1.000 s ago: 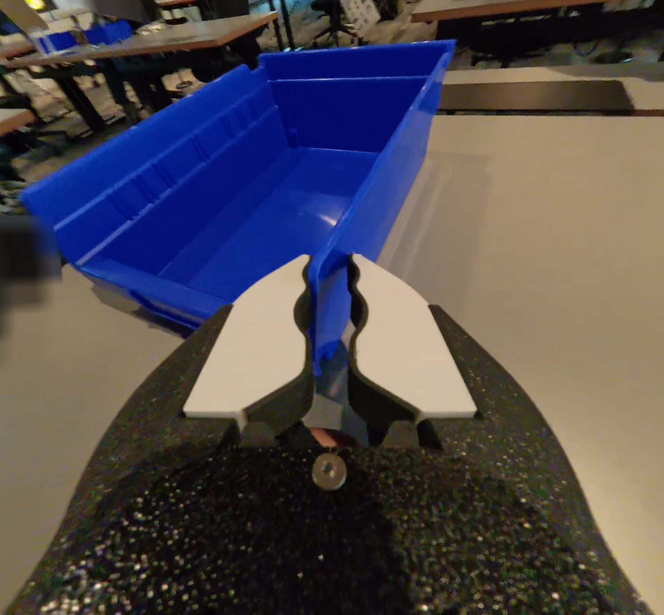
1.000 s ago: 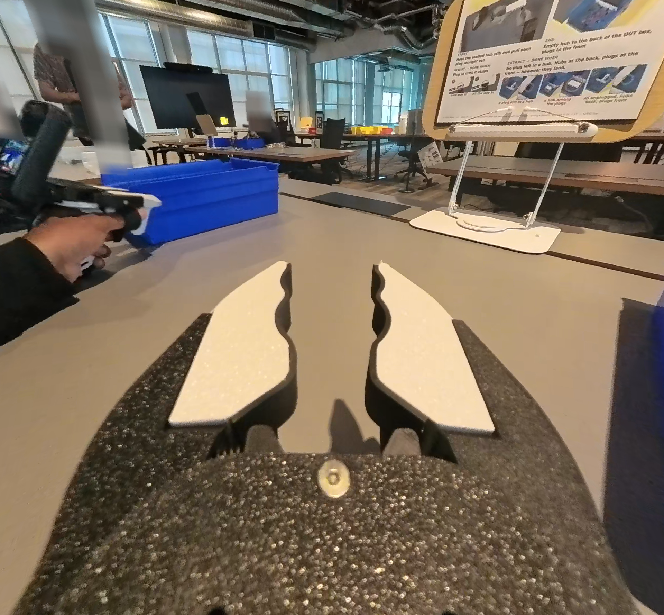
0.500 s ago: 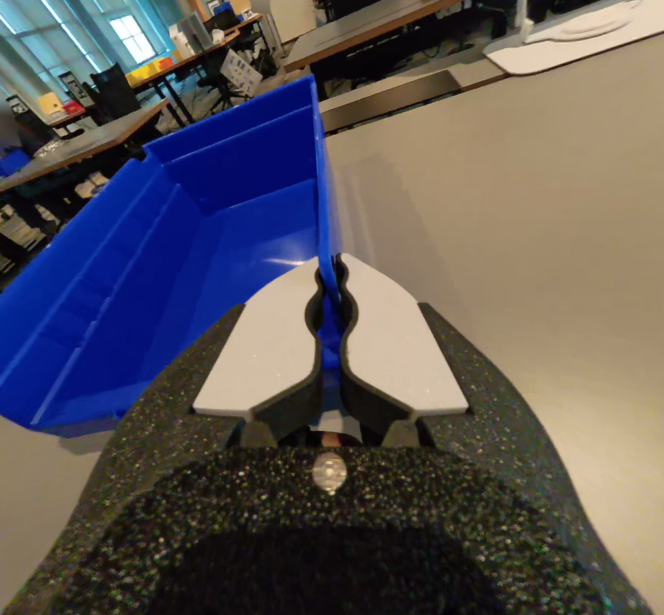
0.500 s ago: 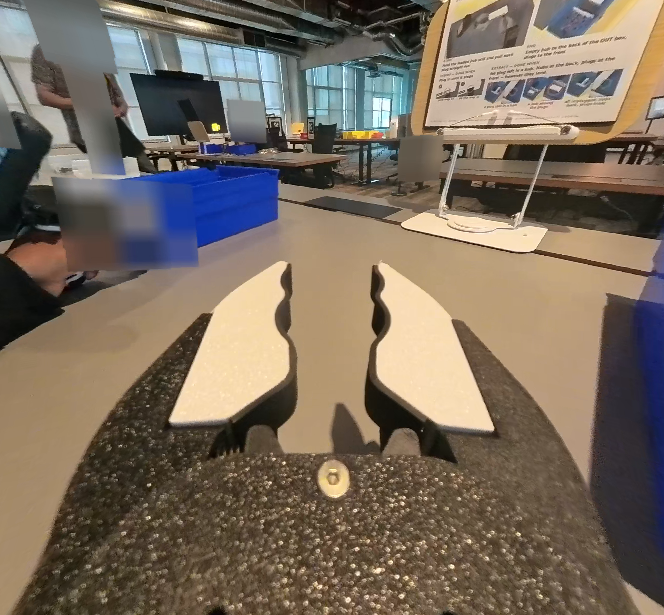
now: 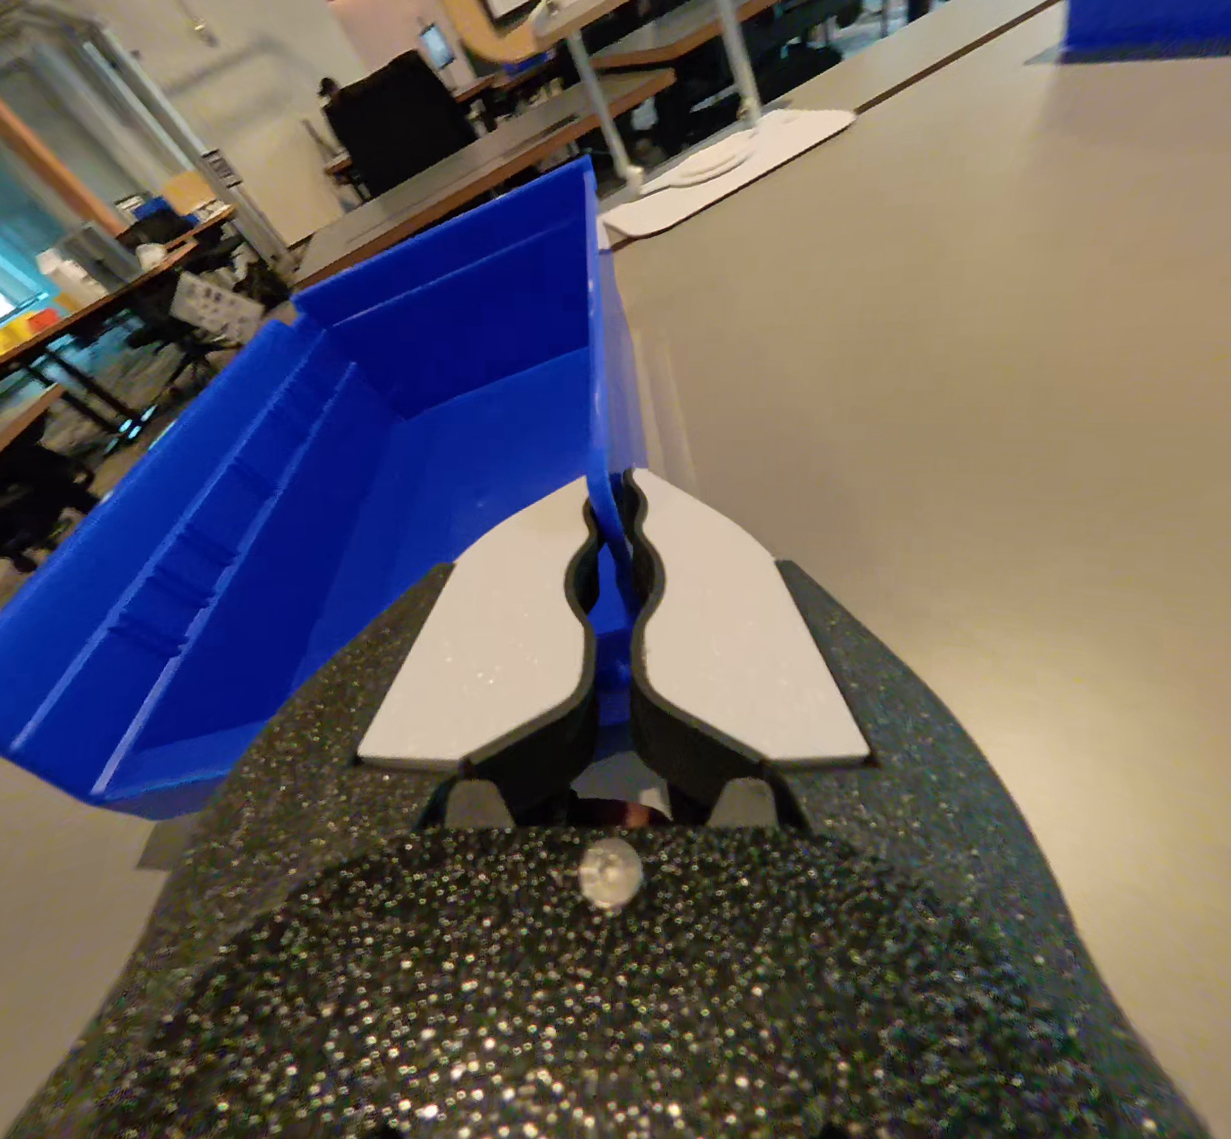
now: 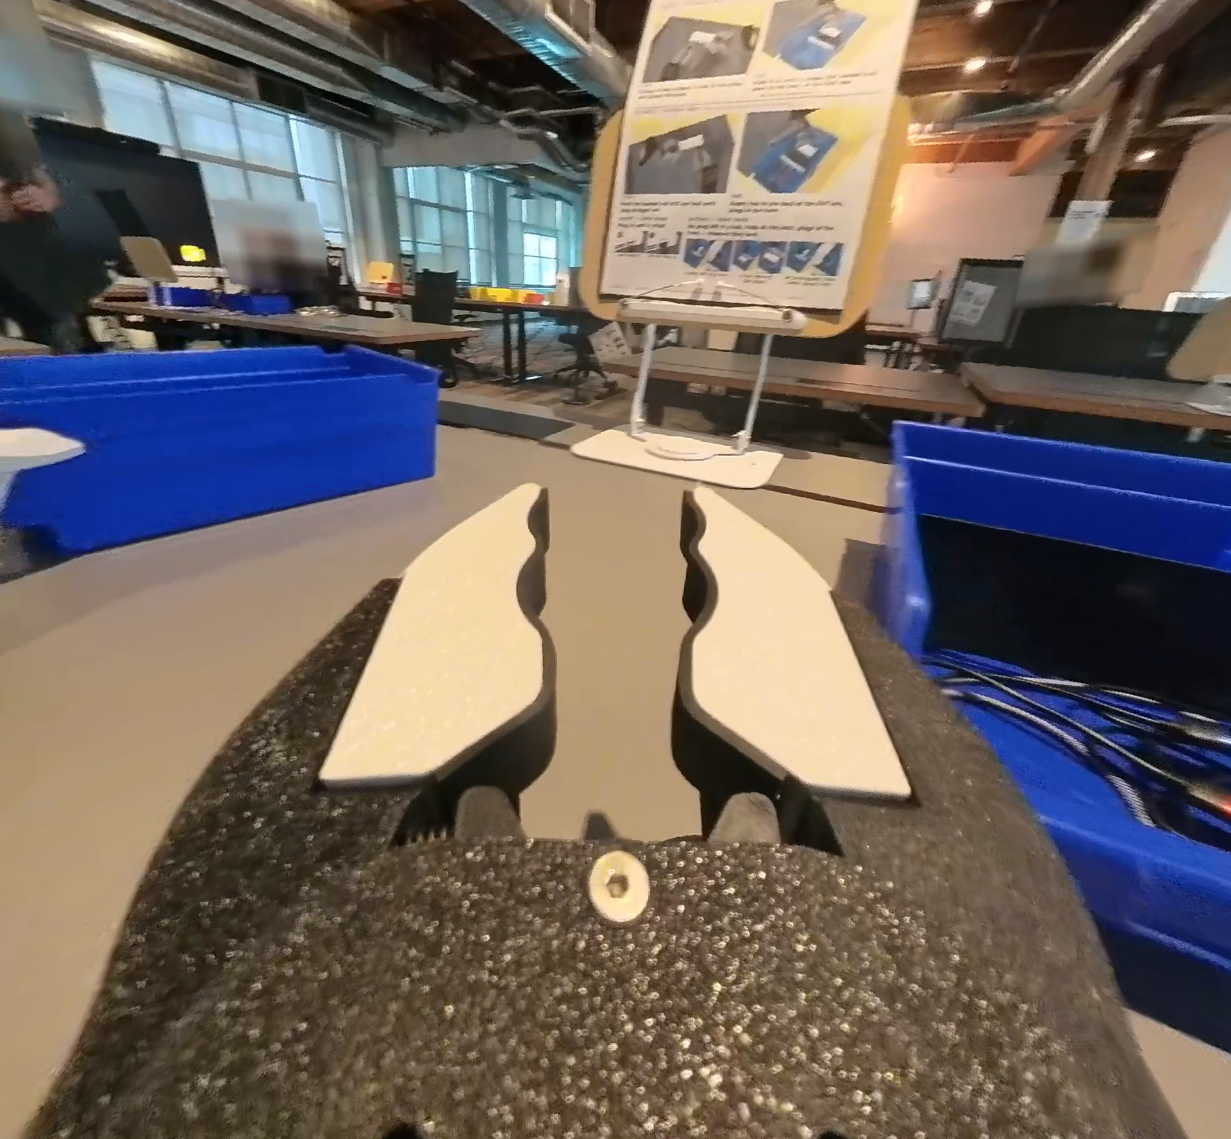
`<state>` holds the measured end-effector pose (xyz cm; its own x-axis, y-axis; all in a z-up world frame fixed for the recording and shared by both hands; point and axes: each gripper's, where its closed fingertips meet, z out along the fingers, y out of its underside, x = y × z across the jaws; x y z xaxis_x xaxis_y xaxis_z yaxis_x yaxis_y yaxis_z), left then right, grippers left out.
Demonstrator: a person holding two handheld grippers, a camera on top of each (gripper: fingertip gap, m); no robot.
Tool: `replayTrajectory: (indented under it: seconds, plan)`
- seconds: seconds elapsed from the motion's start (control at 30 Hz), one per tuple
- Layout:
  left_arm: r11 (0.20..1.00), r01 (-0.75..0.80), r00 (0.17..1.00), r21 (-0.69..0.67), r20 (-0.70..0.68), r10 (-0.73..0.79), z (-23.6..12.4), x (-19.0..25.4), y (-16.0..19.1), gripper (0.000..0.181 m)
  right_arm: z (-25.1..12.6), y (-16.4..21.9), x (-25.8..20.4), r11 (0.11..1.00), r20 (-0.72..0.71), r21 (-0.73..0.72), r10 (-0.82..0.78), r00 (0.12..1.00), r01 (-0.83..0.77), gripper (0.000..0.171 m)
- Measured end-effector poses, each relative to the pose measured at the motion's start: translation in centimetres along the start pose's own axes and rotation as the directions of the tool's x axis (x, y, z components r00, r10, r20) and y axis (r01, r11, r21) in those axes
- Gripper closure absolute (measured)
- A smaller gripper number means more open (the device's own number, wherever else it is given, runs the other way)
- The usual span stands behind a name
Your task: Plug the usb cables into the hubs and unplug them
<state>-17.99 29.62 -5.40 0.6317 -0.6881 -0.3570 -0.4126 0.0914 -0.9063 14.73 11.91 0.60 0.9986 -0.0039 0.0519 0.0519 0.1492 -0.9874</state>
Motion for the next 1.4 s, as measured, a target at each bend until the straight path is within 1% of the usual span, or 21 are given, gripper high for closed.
replayTrajectory:
  seconds: [0.1,0.2,0.27,0.33,0.47,0.53,0.7,0.83,1.03,1.4]
  plan:
    - [0.998,-0.048,0.996,0.043,-0.079,0.051,-0.5,2.0,-0.7,0.177,-0.9,-0.4,2.5,0.999,-0.099,0.013,-0.036,0.994,0.037,0.133]
    - [0.994,-0.065,0.982,0.092,-0.170,0.080,-1.2,4.1,-1.4,0.177,-2.1,-0.8,5.7,0.996,-0.237,0.008,-0.084,0.968,0.088,0.133]
    - [0.989,-0.072,0.967,0.128,-0.234,0.101,-1.8,5.3,-1.8,0.177,-2.7,-0.6,7.6,0.997,-0.308,-0.005,-0.076,0.948,0.079,0.132]
    - [0.985,-0.068,0.947,0.156,-0.301,0.113,-2.2,6.4,-2.2,0.177,-3.0,0.0,9.0,0.999,-0.342,-0.030,-0.038,0.939,0.030,0.130]
    - [0.979,-0.050,0.910,0.196,-0.396,0.125,-3.0,7.8,-2.7,0.177,-2.4,2.1,10.2,0.990,-0.334,-0.094,0.065,0.940,-0.102,0.127]
    - [0.977,-0.055,0.894,0.206,-0.425,0.140,-3.3,8.4,-2.7,0.177,-2.2,2.5,10.3,0.986,-0.329,-0.106,0.087,0.940,-0.129,0.126]
    - [0.972,-0.059,0.862,0.226,-0.479,0.164,-4.0,9.4,-2.8,0.178,-1.9,2.9,10.3,0.981,-0.325,-0.137,0.086,0.942,-0.136,0.126]
    - [0.967,-0.057,0.822,0.249,-0.537,0.186,-4.8,10.5,-3.0,0.178,-1.5,3.5,10.2,0.969,-0.298,-0.171,0.122,0.947,-0.179,0.125]
    - [0.958,-0.036,0.729,0.285,-0.648,0.220,-6.6,12.3,-3.2,0.178,-1.2,4.2,10.2,0.949,-0.265,-0.202,0.184,0.947,-0.241,0.126]
    - [0.949,-0.005,0.583,0.316,-0.770,0.259,-9.3,14.1,-3.1,0.179,-0.7,5.2,9.9,0.930,-0.249,-0.282,0.165,0.954,-0.235,0.134]
